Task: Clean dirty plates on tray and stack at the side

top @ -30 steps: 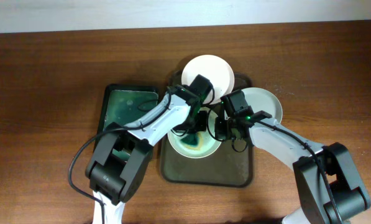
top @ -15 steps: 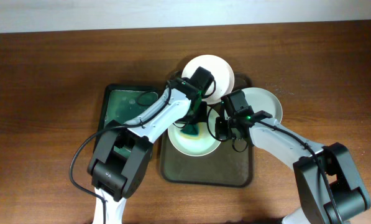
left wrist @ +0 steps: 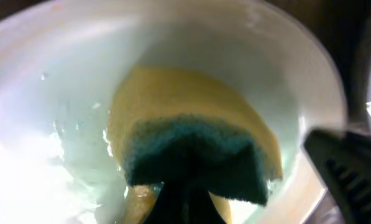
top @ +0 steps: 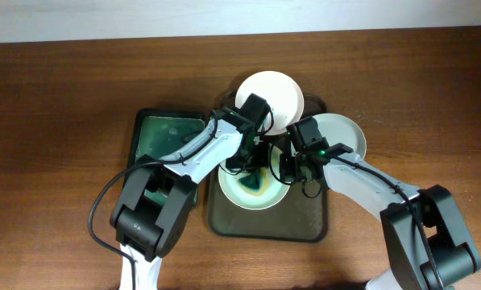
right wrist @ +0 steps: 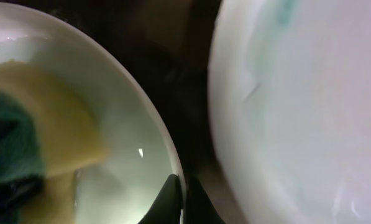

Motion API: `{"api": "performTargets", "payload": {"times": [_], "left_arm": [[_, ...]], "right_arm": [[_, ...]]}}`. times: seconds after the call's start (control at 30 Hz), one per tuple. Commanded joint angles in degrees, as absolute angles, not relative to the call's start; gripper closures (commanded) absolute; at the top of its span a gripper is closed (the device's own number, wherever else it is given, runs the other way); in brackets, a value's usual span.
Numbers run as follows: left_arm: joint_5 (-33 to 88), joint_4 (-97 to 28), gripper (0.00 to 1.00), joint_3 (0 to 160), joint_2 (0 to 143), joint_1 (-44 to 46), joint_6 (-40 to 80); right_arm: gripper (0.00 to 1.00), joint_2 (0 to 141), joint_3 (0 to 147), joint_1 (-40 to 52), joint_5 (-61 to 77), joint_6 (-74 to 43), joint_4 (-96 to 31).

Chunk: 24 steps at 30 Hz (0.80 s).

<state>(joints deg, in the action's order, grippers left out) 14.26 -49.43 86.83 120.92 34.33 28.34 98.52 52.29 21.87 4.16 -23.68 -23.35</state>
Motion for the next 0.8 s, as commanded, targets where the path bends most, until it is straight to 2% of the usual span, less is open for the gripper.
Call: {"api": "performTargets", "payload": {"times": [0.0,0.17,0.3,0.5,0.6,0.7,0.77], "left_arm": [[7.09,-54.92,1.00,84.64,121.49,34.89,27.35],[-1.21,-60.10,1.00,90.78,118.06,34.13,27.35],[-1.91,-61.21,1.00,93.17,112.18,30.96,27.33],[-1.87,-62.50,1.00,93.17,105.16,17.96,25.87],[-1.74,-62.41,1.00,91.70,105.75,13.13,23.42],[-4.21,-60.29,1.00,87.74,106.17,11.92,21.47],[-7.79,-56.69,1.00,83.61,106.17,11.92,21.52]], "right_arm": [[0.96,98.74,52.36,21.74,2.37,-23.75,-23.79],[0.96,98.74,52.36,21.74,2.96,-22.41,-25.15],[0.96,98.74,52.36,21.74,3.29,-21.12,-25.96],[0.95,98.74,52.36,21.74,11.20,-10.26,-26.02],[0.91,98.74,52.36,21.74,11.20,-10.33,-25.76],[0.96,98.74,52.38,21.74,11.18,-10.35,-25.17],[0.96,98.67,52.88,21.74,11.20,-10.35,-25.63]]}}
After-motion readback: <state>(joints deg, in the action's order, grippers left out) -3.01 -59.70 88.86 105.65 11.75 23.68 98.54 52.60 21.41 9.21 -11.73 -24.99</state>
